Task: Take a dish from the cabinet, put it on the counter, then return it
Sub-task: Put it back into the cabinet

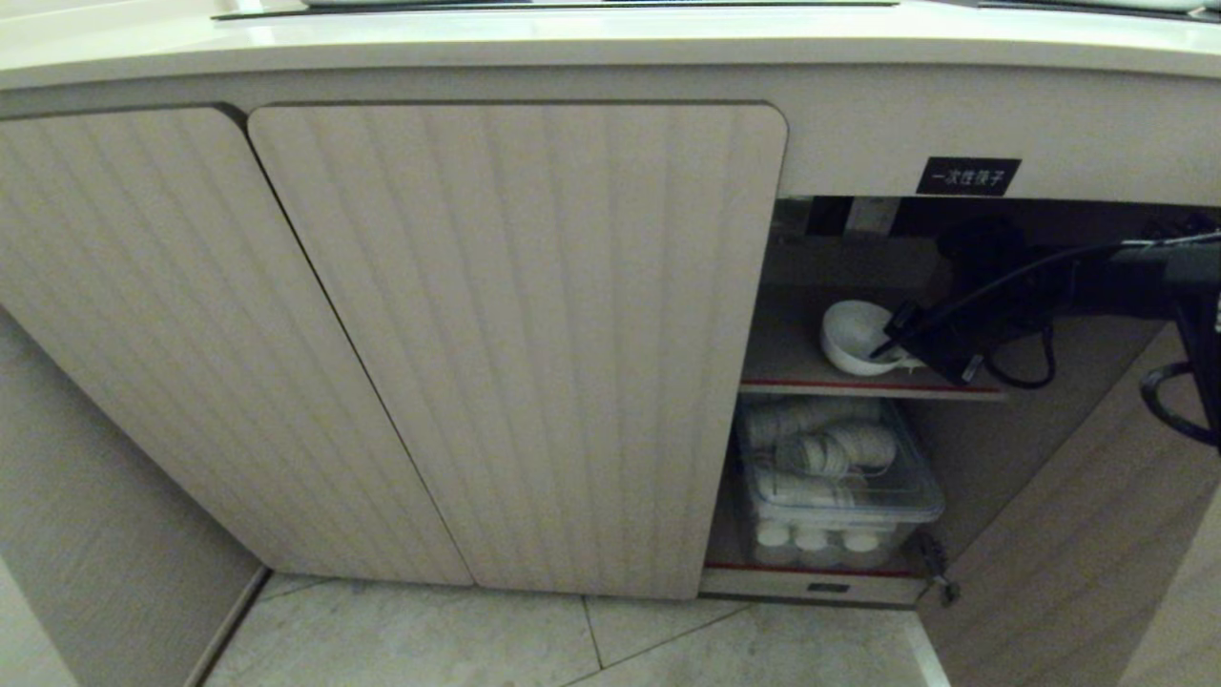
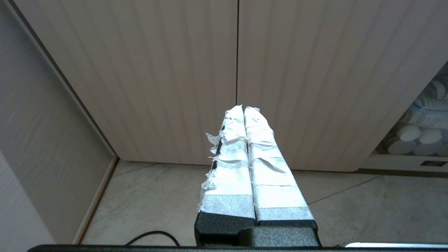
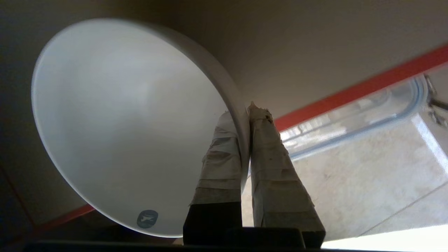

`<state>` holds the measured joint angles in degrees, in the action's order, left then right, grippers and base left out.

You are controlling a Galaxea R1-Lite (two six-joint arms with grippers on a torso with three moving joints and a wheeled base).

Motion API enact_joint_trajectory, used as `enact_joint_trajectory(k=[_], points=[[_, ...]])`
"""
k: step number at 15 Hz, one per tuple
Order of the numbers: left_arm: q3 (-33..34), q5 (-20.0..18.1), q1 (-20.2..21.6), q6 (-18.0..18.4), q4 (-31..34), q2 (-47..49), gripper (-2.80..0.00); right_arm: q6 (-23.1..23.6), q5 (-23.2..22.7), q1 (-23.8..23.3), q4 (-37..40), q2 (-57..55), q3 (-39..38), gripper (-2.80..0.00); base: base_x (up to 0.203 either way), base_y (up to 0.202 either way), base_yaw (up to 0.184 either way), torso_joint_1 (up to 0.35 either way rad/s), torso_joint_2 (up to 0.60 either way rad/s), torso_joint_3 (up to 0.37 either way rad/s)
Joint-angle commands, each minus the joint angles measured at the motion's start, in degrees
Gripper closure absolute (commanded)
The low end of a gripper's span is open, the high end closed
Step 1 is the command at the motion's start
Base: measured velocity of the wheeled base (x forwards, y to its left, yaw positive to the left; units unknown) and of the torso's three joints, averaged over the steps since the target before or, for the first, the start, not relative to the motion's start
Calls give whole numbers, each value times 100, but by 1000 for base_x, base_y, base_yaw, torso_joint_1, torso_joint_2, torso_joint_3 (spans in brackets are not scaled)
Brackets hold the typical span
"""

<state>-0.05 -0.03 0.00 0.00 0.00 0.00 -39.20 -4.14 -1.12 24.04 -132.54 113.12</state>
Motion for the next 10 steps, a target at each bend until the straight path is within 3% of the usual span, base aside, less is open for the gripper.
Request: enact_joint_trajectory(k=[1,4,10], points=[[5,3,0,0,0,0,0,68,-20,-4,-32,-22,0,0,0,0,0,0,0,0],[-4,-6,0,0,0,0,0,343,-43,-37,-75,-62,0,0,0,0,0,0,0,0],[5,-1,0,0,0,0,0,378,-34,-81,-145,-123,0,0,0,0,0,0,0,0]])
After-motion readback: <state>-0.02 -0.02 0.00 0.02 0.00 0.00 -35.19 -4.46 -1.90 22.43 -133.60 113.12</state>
